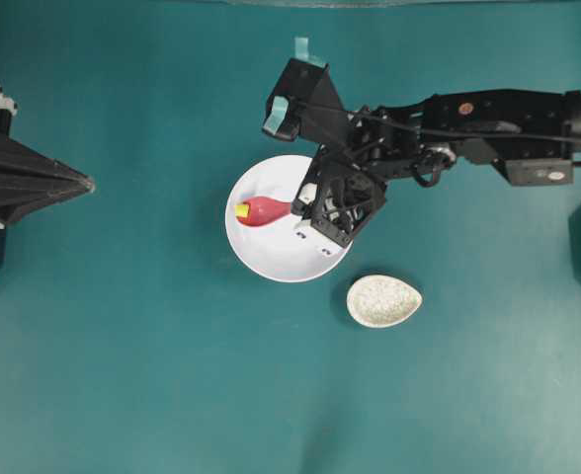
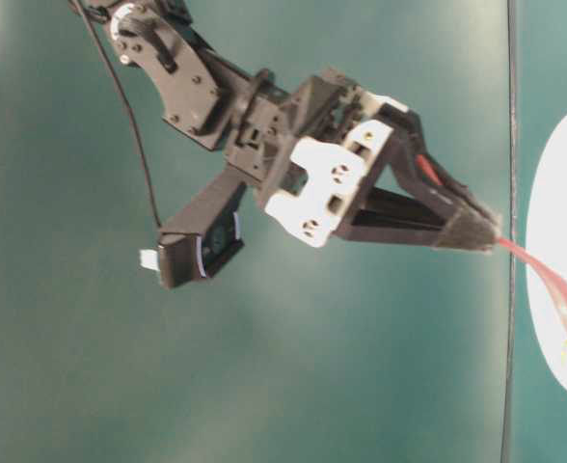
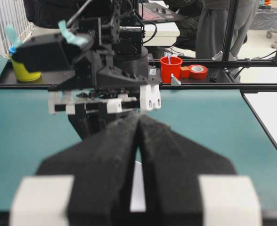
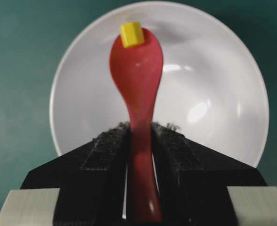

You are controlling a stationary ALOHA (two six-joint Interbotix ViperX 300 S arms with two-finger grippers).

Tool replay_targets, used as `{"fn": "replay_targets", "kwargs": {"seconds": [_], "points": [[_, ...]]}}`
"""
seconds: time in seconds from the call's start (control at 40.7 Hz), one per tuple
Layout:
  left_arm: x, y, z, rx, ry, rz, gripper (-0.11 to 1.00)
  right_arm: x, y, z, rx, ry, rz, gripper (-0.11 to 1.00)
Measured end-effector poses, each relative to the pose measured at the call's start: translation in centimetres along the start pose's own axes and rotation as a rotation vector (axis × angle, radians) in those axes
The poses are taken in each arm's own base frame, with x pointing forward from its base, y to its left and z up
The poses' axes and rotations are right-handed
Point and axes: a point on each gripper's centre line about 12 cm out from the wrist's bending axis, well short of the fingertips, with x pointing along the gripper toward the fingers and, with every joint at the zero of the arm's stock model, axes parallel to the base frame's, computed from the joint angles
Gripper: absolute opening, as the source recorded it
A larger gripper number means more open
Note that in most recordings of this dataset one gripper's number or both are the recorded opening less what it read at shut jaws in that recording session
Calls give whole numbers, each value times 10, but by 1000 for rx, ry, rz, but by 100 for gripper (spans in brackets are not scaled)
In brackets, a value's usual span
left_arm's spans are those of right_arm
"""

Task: Scoop the yellow hexagonal prism block from the bowl with a spoon using the right arm.
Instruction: 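Slide the spoon under the yellow block, scooping it onto the bowl, then lift the spoon holding the block up and back toward the right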

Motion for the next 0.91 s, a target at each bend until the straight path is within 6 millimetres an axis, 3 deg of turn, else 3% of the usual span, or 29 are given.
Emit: {"fn": "replay_targets", "kwargs": {"seconds": [0.492, 0.91], "points": [[0, 0, 0, 0, 0, -2, 0, -30, -5, -3, -37, -177, 25, 22], [0, 0, 0, 0, 3, -2, 0, -97, 1, -36, -150, -564, 152, 22]]}}
